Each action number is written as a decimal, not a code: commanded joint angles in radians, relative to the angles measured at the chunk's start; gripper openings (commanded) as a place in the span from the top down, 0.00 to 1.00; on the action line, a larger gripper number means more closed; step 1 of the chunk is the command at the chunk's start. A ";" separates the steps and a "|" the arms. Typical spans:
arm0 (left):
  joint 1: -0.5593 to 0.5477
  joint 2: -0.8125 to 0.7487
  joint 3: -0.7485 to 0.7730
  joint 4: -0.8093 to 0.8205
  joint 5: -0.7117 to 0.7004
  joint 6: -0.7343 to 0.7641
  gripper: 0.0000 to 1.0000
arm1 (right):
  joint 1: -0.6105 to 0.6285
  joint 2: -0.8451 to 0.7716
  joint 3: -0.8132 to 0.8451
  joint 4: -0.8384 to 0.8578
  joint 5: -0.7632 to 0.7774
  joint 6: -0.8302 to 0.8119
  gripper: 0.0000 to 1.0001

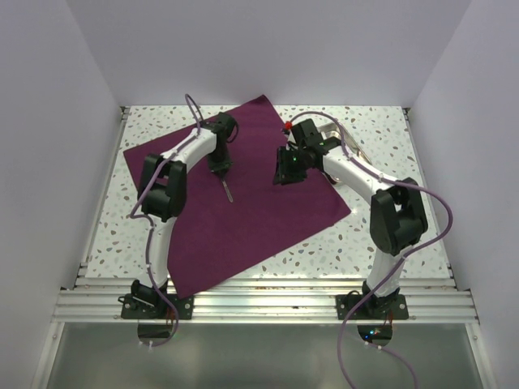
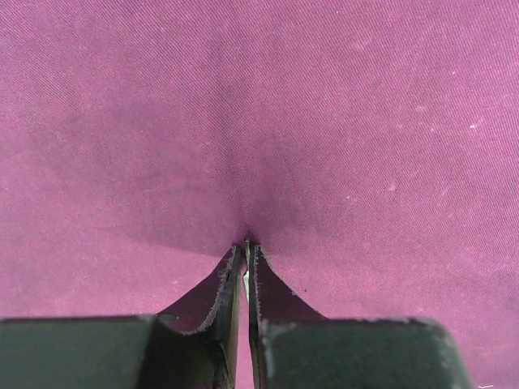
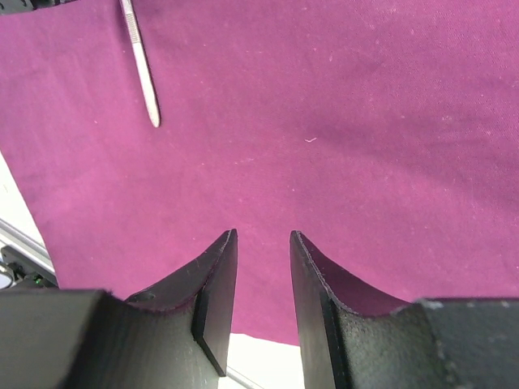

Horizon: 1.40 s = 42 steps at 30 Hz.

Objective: Prepare the surgical pack

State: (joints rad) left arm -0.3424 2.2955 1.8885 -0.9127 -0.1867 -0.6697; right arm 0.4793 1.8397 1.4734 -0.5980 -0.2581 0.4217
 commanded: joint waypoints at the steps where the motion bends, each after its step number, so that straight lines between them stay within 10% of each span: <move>1: 0.016 0.073 -0.005 0.026 -0.010 0.016 0.92 | 0.002 0.000 0.041 0.009 -0.024 -0.014 0.64; 21: 0.011 -0.093 -0.051 0.061 0.016 0.055 1.00 | 0.004 0.039 0.076 0.020 -0.047 -0.006 0.64; 42: 0.037 -0.097 -0.075 0.104 0.182 0.114 1.00 | 0.105 0.303 0.019 0.593 -0.406 0.339 0.48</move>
State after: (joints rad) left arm -0.3199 2.2456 1.8206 -0.8459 -0.0536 -0.5808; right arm 0.5709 2.1231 1.4631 -0.0853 -0.6266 0.7269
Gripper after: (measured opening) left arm 0.012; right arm 0.524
